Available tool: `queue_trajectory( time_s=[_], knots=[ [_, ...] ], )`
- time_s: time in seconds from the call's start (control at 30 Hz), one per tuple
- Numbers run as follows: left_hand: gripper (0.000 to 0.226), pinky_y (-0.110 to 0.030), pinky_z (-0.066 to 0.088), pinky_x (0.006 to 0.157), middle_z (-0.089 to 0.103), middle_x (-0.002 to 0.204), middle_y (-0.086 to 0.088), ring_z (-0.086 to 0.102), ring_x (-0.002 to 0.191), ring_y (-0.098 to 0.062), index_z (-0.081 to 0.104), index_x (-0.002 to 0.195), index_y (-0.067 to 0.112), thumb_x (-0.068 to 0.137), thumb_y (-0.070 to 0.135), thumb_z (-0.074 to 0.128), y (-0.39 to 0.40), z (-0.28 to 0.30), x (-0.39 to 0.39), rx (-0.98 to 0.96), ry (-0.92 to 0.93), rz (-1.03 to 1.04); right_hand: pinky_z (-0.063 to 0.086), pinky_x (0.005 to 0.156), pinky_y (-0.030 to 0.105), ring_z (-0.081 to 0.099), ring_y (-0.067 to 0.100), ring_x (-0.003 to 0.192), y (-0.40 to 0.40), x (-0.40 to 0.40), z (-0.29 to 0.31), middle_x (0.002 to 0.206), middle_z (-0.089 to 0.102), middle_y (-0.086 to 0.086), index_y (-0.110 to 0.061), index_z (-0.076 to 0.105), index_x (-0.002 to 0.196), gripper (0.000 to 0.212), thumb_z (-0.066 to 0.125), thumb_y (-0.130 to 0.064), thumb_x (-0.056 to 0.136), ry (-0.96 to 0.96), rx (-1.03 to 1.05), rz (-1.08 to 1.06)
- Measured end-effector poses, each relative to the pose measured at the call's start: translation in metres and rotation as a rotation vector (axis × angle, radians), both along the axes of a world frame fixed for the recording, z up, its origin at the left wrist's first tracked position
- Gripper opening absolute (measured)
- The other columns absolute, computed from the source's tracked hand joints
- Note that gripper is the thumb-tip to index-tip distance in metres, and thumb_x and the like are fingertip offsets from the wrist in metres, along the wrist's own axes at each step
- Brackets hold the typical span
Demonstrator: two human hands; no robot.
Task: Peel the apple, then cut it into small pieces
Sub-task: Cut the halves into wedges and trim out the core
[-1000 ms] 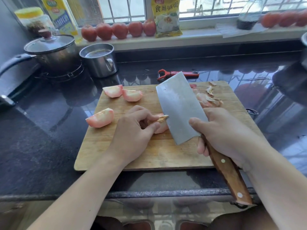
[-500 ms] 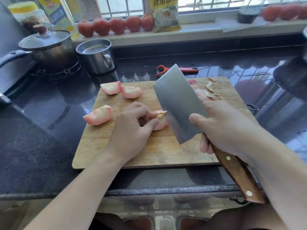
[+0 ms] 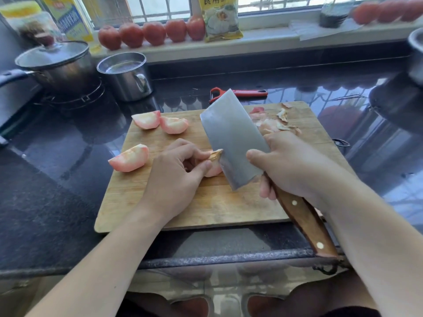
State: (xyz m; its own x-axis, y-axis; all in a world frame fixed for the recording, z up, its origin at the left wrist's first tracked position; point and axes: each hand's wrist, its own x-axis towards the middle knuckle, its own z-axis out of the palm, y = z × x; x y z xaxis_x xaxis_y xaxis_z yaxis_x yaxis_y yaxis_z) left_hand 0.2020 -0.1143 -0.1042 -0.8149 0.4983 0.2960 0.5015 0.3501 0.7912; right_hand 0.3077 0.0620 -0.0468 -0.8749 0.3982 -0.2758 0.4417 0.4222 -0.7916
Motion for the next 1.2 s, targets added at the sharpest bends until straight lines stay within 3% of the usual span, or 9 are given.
queue_trajectory(
  time_s=[0.2,0.3,0.43,0.6,0.73,1.1,1.2],
  knots=[
    [0.011,-0.031,0.054,0.081,0.068,0.099,0.009,0.064,0.092,-0.012,0.079,0.092,0.018,0.087,0.008,0.080,0.000,0.000,-0.001,-0.018,0.001,0.004,0.044,0.042,0.025,0.052,0.016,0.040,0.011,0.006,0.002,0.051,0.062,0.011,-0.014,0.064,0.110,0.016,0.051,-0.019,0.102,-0.018,-0.243,-0.038],
    [0.011,-0.028,0.053,0.081,0.069,0.100,0.009,0.063,0.094,-0.012,0.080,0.094,0.019,0.089,0.009,0.078,-0.001,0.001,0.000,-0.027,-0.001,0.000,0.044,0.042,0.024,0.055,0.016,0.041,0.012,0.003,0.000,0.053,0.064,0.011,-0.015,0.062,0.114,0.017,0.052,-0.022,0.102,-0.017,-0.254,-0.059],
    [0.016,-0.014,0.048,0.079,0.069,0.102,0.008,0.063,0.098,-0.008,0.082,0.097,0.020,0.092,0.008,0.073,-0.005,0.006,0.003,-0.020,-0.017,-0.012,0.044,0.044,0.025,0.056,0.016,0.041,0.009,0.002,-0.004,0.056,0.066,0.012,-0.017,0.062,0.116,0.019,0.052,-0.025,0.102,-0.001,-0.259,-0.084],
    [0.015,-0.005,0.042,0.080,0.069,0.102,0.004,0.062,0.097,-0.001,0.082,0.100,0.019,0.093,0.008,0.073,-0.004,0.008,0.003,-0.036,-0.017,0.021,0.039,0.037,0.017,0.054,0.014,0.037,0.004,0.010,-0.004,0.052,0.064,0.012,-0.021,0.060,0.115,0.017,0.049,-0.023,0.103,0.032,-0.188,-0.060],
    [0.015,-0.005,0.041,0.081,0.068,0.102,0.004,0.061,0.098,0.000,0.081,0.101,0.018,0.092,0.008,0.074,-0.004,0.007,0.003,-0.050,-0.007,0.019,0.038,0.038,0.017,0.052,0.016,0.036,0.001,0.011,-0.003,0.050,0.062,0.012,-0.014,0.060,0.115,0.017,0.049,-0.021,0.103,0.038,-0.175,-0.041],
    [0.014,-0.006,0.042,0.079,0.066,0.099,0.003,0.059,0.094,0.000,0.079,0.098,0.022,0.092,0.010,0.075,-0.003,0.008,0.004,-0.076,0.000,0.022,0.042,0.038,0.022,0.052,0.013,0.036,0.003,0.008,-0.007,0.050,0.059,0.010,-0.009,0.065,0.108,0.016,0.053,-0.018,0.102,0.012,-0.426,-0.142],
    [0.013,-0.006,0.042,0.078,0.065,0.098,0.001,0.059,0.092,-0.002,0.079,0.098,0.020,0.091,0.009,0.075,-0.003,0.008,0.004,-0.072,-0.004,0.015,0.045,0.040,0.022,0.056,0.013,0.039,-0.001,-0.001,-0.010,0.055,0.063,0.012,-0.010,0.063,0.112,0.017,0.053,-0.017,0.101,0.025,-0.389,-0.167]
  ],
)
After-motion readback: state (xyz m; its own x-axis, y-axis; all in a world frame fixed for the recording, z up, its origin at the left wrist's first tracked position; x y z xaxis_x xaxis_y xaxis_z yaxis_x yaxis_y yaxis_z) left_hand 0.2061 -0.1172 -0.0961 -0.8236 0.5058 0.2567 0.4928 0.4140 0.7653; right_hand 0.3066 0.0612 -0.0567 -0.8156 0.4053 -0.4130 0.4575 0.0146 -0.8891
